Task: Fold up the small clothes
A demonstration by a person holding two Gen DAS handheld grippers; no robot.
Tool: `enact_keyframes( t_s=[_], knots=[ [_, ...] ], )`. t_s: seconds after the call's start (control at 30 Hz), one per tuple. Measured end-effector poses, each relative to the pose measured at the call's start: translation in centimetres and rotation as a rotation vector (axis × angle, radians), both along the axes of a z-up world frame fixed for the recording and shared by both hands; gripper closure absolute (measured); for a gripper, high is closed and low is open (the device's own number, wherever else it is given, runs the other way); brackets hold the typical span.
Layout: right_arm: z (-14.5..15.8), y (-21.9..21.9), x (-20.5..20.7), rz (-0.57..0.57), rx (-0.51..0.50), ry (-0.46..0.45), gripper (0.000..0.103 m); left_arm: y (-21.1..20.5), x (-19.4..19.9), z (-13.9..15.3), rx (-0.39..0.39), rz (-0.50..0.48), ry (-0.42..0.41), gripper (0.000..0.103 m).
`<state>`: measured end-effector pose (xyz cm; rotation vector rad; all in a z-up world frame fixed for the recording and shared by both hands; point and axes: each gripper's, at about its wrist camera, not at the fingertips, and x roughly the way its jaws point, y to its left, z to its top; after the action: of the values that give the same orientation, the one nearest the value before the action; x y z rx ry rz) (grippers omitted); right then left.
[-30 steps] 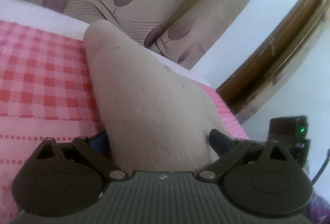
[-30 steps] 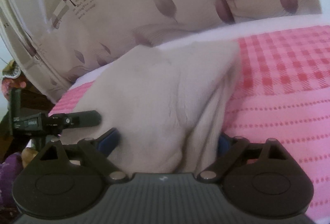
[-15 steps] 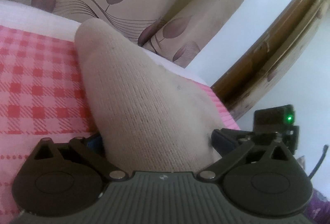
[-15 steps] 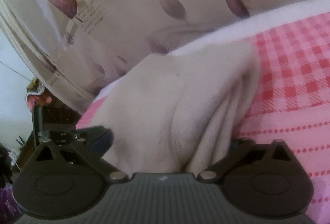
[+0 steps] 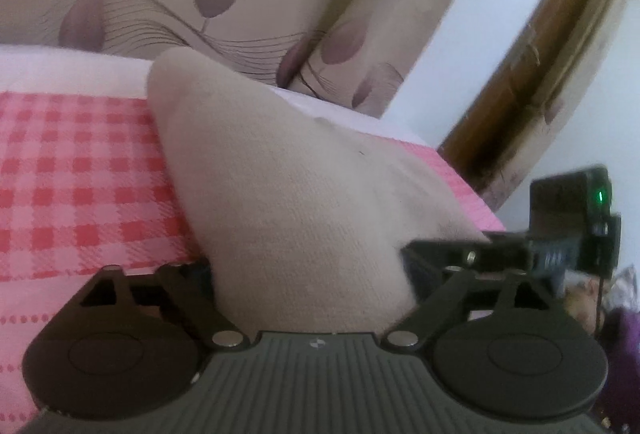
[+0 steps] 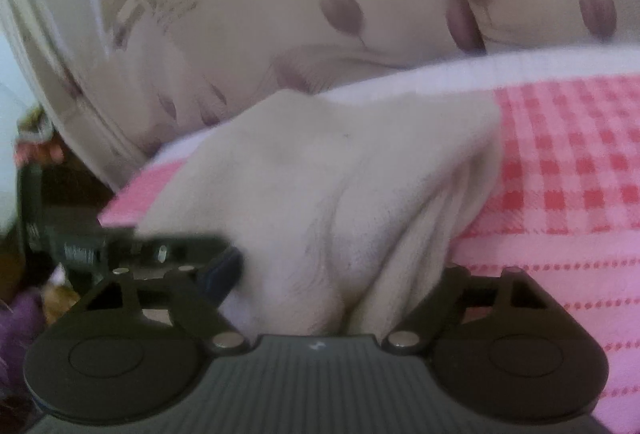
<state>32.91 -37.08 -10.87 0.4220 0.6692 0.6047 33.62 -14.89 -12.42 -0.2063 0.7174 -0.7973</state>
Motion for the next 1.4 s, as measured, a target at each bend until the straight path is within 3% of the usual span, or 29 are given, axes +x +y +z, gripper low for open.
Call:
enact_keyframes(
  t_s=[0.1,0.2,0.47,0.7,1.23,1.4],
  knots=[
    [-0.4,-0.9,0.4,-0.003,0.081,0.028,0.019,-0.6,-0.3,0.0,0.026,-0.012,-0.023,0.009],
    [-0.5,-1.1,0.5,-0.004,0.093,0.028,0.019,-0.5,-0.3,-0.1,0.016,-0.009,-0.021,0.01],
    [0.1,0.6,-0.4,-0.015,-0.043,-0.03,0.022,-0.5,-0.7,-0.2,0.017,0.019,-0.035,0.015],
    [0.2,1.2,-0.7,-0.02,-0.093,-0.054,0.022,-0.5,-1.0,-0.1,0.026,0.034,-0.047,0.019],
    [0.3,2.0,-1.2,-0.043,-0.147,-0.091,0.022,-0.5,-1.2,0.0,0.041,0.044,-0.061,0.02],
    [0.5,2.0,-1.0,-0.039,-0.142,-0.074,0.023,-0.4,-1.1,0.0,0.043,0.058,-0.064,0.025]
  ],
)
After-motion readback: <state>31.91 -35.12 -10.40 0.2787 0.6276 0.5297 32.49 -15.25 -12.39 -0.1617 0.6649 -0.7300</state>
